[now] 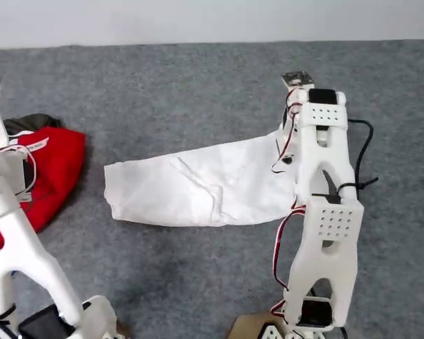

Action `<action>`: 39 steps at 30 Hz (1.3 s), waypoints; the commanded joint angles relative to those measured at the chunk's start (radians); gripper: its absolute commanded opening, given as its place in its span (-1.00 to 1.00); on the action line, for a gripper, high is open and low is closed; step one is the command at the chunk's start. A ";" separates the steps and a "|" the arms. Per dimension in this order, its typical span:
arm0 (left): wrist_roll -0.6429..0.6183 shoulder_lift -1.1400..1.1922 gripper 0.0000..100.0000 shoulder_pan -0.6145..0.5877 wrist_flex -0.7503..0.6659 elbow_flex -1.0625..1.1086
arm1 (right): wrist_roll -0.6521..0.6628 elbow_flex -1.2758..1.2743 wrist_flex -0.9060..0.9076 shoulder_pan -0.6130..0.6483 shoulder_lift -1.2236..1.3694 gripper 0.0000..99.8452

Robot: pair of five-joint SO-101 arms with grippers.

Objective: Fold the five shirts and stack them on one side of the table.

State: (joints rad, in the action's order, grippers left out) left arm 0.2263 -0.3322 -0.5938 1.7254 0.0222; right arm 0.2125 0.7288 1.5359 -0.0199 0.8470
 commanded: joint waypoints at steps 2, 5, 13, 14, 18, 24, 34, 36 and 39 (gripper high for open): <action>0.009 -0.031 -0.99 -0.002 0.029 0.001 | -0.002 0.055 -0.033 -0.008 0.019 -0.38; 0.009 -0.035 -0.99 0.000 0.029 0.030 | -0.006 0.055 -0.056 0.004 0.048 -0.38; 0.005 -0.038 -0.99 0.000 0.029 0.056 | -0.048 0.055 -0.002 0.035 0.088 -0.47; 0.005 -0.038 -0.99 0.000 0.029 0.056 | -0.049 0.055 0.002 0.041 0.087 -0.53; 0.005 -0.038 -0.99 0.000 0.029 0.056 | -0.049 0.055 0.007 0.053 0.077 -0.85; 0.005 -0.038 -0.99 -0.003 0.029 0.056 | -0.046 0.055 0.010 0.051 0.076 -0.98; 0.005 -0.038 -0.99 0.002 0.029 0.056 | -0.006 0.055 0.094 -0.051 -0.062 -0.98; 0.006 -0.038 -0.99 0.002 0.029 0.056 | 0.023 0.055 0.111 -0.091 -0.088 -0.98; 0.006 -0.038 -0.99 0.002 0.029 0.056 | 0.071 0.055 0.119 -0.157 -0.107 -0.98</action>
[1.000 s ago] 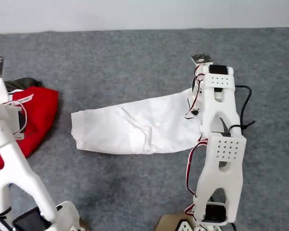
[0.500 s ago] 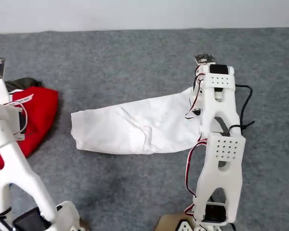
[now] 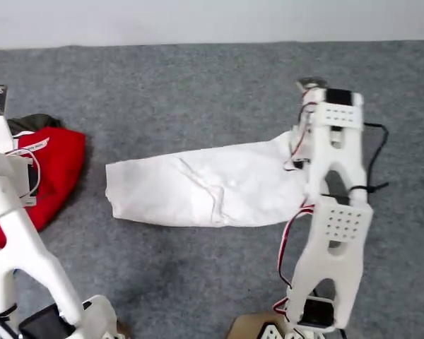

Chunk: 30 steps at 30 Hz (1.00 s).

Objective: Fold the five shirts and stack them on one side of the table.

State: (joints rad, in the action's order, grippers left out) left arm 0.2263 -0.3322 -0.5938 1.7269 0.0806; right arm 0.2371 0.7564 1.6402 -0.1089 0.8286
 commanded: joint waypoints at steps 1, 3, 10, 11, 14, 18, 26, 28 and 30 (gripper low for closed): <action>0.006 -0.038 -0.99 0.002 0.028 -0.002 | 0.061 0.028 0.013 -0.091 -0.088 -0.98; 0.006 -0.038 -0.99 0.002 0.028 -0.002 | 0.100 0.028 0.005 -0.137 -0.087 -0.98; 0.005 -0.038 -0.99 0.002 0.028 -0.002 | 0.209 0.028 -0.042 -0.288 -0.053 -0.98; 0.003 -0.038 -0.99 0.002 0.028 -0.002 | 0.221 0.028 -0.047 -0.309 -0.048 -0.98; 0.003 -0.040 -0.99 0.002 0.028 -0.002 | 0.256 0.028 -0.048 -0.364 -0.042 -0.98; 0.003 -0.040 -0.99 0.002 0.028 -0.001 | 0.315 0.028 0.015 -0.354 -0.061 -0.98; 0.003 -0.043 -0.99 0.002 0.028 -0.001 | 0.330 0.023 0.151 -0.157 -0.219 -0.98; 0.003 -0.068 -0.99 0.002 0.028 0.001 | 0.318 0.017 0.154 -0.110 -0.251 -0.98; 0.003 -0.098 -0.99 0.003 0.028 0.007 | 0.299 0.002 0.154 -0.059 -0.278 -0.98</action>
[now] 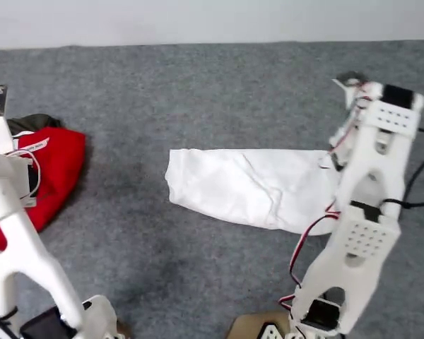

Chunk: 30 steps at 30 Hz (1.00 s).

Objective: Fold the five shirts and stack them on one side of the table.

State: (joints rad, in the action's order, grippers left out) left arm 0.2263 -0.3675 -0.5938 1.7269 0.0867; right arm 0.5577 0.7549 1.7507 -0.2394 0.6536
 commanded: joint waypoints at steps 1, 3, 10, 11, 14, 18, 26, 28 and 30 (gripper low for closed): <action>0.003 -0.078 -0.99 0.003 0.028 0.008 | -0.028 -0.012 0.044 0.097 -0.117 -0.98; 0.006 -0.103 -0.99 0.003 0.028 0.038 | -0.051 -0.046 0.044 0.157 -0.147 -0.98; 0.008 -0.176 -0.99 0.002 0.026 0.128 | -0.121 -0.083 0.042 0.377 -0.214 -0.98; 0.008 -0.186 -0.99 0.002 0.026 0.133 | -0.130 -0.083 0.042 0.406 -0.220 -0.98; 0.008 -0.213 -0.99 0.002 0.026 0.140 | -0.146 -0.083 0.042 0.490 -0.226 -0.98; 0.008 -0.244 -0.99 0.002 0.026 0.180 | -0.163 -0.083 0.035 0.584 -0.217 -0.98; 0.008 -0.353 -0.99 0.002 0.026 0.291 | -0.173 -0.081 -0.022 0.684 -0.137 -0.98; 0.008 -0.388 -0.99 0.002 0.026 0.314 | -0.175 -0.081 -0.036 0.704 -0.114 -0.98; 0.008 -0.420 -0.99 0.002 0.026 0.335 | -0.175 -0.081 -0.058 0.723 -0.094 -0.98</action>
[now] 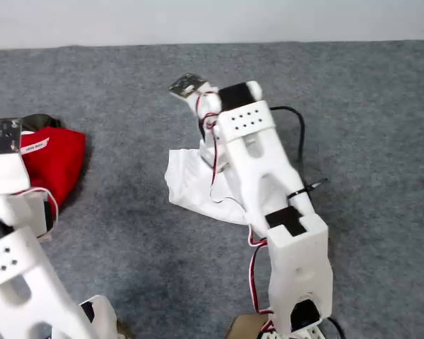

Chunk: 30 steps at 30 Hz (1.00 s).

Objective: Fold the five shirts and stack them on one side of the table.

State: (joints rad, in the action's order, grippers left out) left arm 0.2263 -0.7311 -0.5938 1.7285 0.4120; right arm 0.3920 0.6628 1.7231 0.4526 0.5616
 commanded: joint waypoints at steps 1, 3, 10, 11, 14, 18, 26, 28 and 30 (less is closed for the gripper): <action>0.009 -0.074 -0.99 0.002 0.025 0.022 | -0.008 0.011 -0.041 0.041 0.007 -0.98; 0.009 -0.101 -0.99 0.002 0.023 0.044 | -0.005 0.011 -0.061 0.056 0.025 -0.98; 0.011 -0.150 -0.99 0.002 0.008 0.108 | 0.000 0.011 -0.108 0.077 0.088 -0.98; 0.011 -0.152 -0.99 0.002 0.006 0.114 | 0.008 0.011 -0.119 0.077 0.094 -0.98; 0.011 -0.152 -0.99 0.002 0.002 0.120 | 0.025 0.011 -0.139 0.085 0.105 -0.98; 0.011 -0.152 -0.99 0.002 0.002 0.120 | 0.026 0.011 -0.145 0.097 0.107 -0.98; 0.011 -0.152 -0.99 0.002 0.002 0.120 | 0.026 0.012 -0.199 0.104 0.107 -0.98; 0.011 -0.152 -0.99 0.002 0.002 0.120 | 0.026 0.012 -0.213 0.105 0.107 -0.98; 0.011 -0.152 -0.99 0.002 0.002 0.120 | 0.029 0.012 -0.228 0.108 0.107 -0.98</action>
State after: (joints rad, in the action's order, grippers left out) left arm 0.2294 -0.8661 -0.5938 1.7300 0.5347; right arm 0.4074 0.6628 1.5236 0.5447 0.6859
